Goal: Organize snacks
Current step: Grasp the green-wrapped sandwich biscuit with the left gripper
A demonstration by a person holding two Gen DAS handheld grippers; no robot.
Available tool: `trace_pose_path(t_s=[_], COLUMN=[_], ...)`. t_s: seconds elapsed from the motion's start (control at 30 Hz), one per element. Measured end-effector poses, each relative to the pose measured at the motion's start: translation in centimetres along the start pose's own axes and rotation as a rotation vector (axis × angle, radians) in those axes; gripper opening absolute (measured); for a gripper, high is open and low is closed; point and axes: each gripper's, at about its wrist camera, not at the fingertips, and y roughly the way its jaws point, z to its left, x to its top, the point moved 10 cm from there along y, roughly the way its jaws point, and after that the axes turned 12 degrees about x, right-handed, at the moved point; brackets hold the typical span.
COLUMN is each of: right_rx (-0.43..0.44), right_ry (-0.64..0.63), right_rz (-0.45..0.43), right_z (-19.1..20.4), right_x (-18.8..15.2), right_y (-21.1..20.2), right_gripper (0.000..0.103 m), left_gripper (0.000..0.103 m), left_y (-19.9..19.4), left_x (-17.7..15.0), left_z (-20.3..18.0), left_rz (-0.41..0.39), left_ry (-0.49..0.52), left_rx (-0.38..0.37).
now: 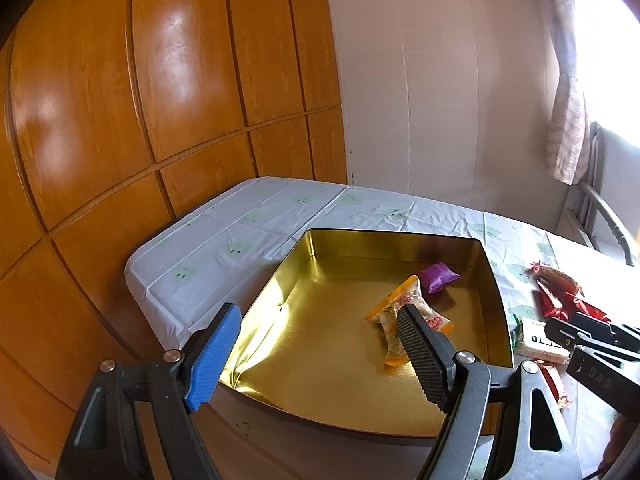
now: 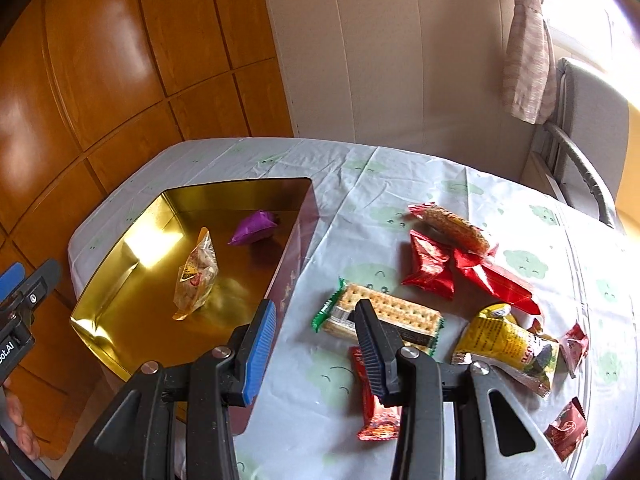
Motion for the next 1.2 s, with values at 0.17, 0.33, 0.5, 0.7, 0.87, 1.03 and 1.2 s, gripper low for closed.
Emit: trace_pose_path(t_s=[0.17, 0.33, 0.5, 0.7, 0.87, 1.03, 1.2], right_rx=[-0.03, -0.07, -0.135, -0.195, -0.215, -0.239, -0.246], right_ry=[0.002, 0.025, 0.021, 0.004, 0.01, 0.024, 0.02], right_rz=[0.002, 0.004, 0.018, 0.056, 0.105, 0.153, 0.189], right_z=[-1.6, -4.1, -7.3, -11.2, -14.2, -17.3, -20.4], right_x=[-0.6, -1.3, -1.9, -1.9, -1.2, -0.9, -0.9], right_y=[-0.9, -2.1, -3.5, -5.0, -6.2, -6.8, -7.0], right_gripper=[0.043, 0.044, 0.044, 0.045, 0.045, 0.045, 0.045], left_gripper=[0.081, 0.081, 0.081, 0.084, 0.086, 0.086, 0.086], left_y=[-0.4, -0.7, -1.0, -1.2, -1.1, -1.7, -2.7], left_x=[-0.1, -0.3, -0.6, -1.0, -2.1, -3.1, -3.4], left_z=[-0.7, -1.5, -2.5, -3.8, -5.7, -8.3, -11.2], left_rz=[-0.002, -0.001, 0.0, 0.007, 0.046, 0.07, 0.088], left_ry=[0.017, 0.035, 0.057, 0.084, 0.119, 0.177, 0.227], left_rx=[-0.013, -0.029, -0.047, -0.074, -0.14, -0.228, -0.336])
